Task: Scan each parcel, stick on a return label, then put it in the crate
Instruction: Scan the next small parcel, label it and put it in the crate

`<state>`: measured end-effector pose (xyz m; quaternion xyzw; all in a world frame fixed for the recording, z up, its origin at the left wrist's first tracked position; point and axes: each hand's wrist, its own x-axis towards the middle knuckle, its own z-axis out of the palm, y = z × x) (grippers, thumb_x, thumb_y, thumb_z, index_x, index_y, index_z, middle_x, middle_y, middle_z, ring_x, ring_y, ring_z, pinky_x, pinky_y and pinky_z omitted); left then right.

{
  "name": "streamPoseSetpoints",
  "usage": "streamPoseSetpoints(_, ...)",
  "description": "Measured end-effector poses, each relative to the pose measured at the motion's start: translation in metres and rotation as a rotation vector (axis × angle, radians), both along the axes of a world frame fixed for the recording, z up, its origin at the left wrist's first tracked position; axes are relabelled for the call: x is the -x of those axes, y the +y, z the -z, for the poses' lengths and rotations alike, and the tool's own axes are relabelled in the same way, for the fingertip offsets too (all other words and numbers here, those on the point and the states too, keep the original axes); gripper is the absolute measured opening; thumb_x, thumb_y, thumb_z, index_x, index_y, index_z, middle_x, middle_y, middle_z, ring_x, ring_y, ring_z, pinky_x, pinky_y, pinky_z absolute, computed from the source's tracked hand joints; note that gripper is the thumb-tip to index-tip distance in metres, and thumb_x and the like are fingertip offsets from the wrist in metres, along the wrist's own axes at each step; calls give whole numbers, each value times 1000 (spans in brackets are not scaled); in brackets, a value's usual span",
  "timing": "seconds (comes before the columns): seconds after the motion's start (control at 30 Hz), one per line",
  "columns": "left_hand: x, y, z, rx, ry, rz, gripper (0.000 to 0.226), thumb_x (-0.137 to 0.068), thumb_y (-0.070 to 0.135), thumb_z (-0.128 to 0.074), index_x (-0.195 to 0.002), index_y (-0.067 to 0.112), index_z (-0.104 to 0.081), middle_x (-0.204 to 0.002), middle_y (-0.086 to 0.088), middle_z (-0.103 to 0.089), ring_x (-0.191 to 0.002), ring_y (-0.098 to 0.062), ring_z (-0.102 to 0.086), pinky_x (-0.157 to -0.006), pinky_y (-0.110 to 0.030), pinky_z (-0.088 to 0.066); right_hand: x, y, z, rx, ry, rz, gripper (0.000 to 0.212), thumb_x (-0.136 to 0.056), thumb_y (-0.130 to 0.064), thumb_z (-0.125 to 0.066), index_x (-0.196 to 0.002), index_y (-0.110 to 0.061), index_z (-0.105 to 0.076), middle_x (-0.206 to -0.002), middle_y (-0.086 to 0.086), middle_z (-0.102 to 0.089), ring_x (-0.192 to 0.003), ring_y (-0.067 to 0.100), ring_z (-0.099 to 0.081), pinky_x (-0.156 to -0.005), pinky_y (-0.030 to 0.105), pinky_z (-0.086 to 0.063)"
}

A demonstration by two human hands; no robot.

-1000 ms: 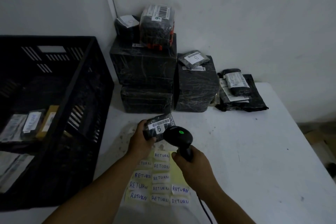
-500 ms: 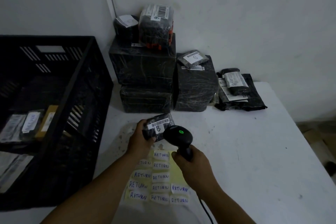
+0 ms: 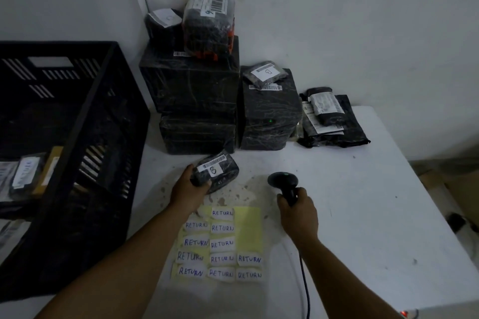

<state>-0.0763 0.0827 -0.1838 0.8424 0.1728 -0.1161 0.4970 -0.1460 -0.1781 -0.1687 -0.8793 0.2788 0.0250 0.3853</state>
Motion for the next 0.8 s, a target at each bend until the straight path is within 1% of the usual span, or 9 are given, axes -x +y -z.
streamPoseSetpoints(0.13, 3, 4, 2, 2, -40, 14, 62, -90, 28, -70, -146, 25, -43, -136, -1, -60, -123, -24, -58, -99, -41, -51, -15, -6, 8, 60, 33, 21, 34, -93, -40, -60, -112, -12, -57, -102, 12, -61, -92, 31, -60, -78, 43, -53)
streamPoseSetpoints(0.2, 6, 6, 2, 8, -41, -2, 67, -90, 32, -70, -149, 24, -39, -138, -2, -59, -123, -23, -58, -96, -35, -51, -19, -6, 10, 75, 58, 16, 37, -94, -43, -59, -114, -12, -57, -104, 12, -61, -95, 32, -60, -80, 43, -53)
streamPoseSetpoints(0.3, 11, 10, -2, 2, -19, -57, 81, -88, 41, -71, -154, 22, -28, -138, -6, -58, -113, -17, -59, -69, -14, -47, -19, -5, 14, 99, 81, 10, 38, -94, -47, -58, -114, -14, -57, -104, 9, -62, -94, 30, -60, -82, 45, -54)
streamPoseSetpoints(0.33, 13, 11, -4, -21, -30, -64, 82, -88, 43, -71, -154, 22, -28, -137, -7, -58, -111, -18, -58, -69, -16, -47, -19, -6, 15, 110, 90, 8, 39, -94, -48, -58, -115, -15, -58, -103, 8, -62, -94, 29, -61, -83, 46, -54)
streamPoseSetpoints(0.47, 33, 11, -10, -139, -174, -155, 72, -86, 44, -71, -145, 18, -40, -132, -9, -53, -114, -26, -57, -87, -37, -50, -17, -9, 17, 165, 111, -20, 50, -91, -55, -59, -124, -19, -54, -110, 7, -65, -99, 30, -62, -87, 48, -53)
streamPoseSetpoints(0.57, 56, 4, -12, -218, -278, -147, 56, -87, 39, -72, -133, 17, -48, -123, -8, -52, -108, -25, -55, -86, -40, -51, -13, -11, 17, 166, 105, -40, 71, -86, -63, -62, -140, -21, -44, -125, 10, -63, -114, 34, -59, -94, 50, -49)
streamPoseSetpoints(0.67, 80, -3, -11, -313, -355, -27, 46, -87, 31, -73, -125, 18, -52, -116, -5, -54, -106, -23, -53, -86, -41, -51, 0, -11, 13, 184, 48, -15, 85, -81, -68, -64, -146, -21, -38, -132, 13, -57, -120, 36, -53, -97, 54, -47)
streamPoseSetpoints(0.73, 95, -8, -9, -339, -385, 84, 38, -86, 26, -73, -121, 20, -57, -113, -2, -55, -104, -22, -52, -85, -39, -50, 13, -10, 8, 243, -71, 35, 82, -82, -66, -64, -144, -18, -41, -132, 15, -54, -121, 37, -49, -96, 54, -45)
streamPoseSetpoints(0.8, 106, -12, -3, -366, -410, 238, 30, -86, 21, -73, -114, 19, -65, -110, 0, -57, -105, -23, -53, -86, -40, -50, 30, -5, 5, 312, -252, -10, 64, -88, -54, -66, -137, -16, -50, -126, 12, -57, -115, 33, -50, -91, 47, -43)
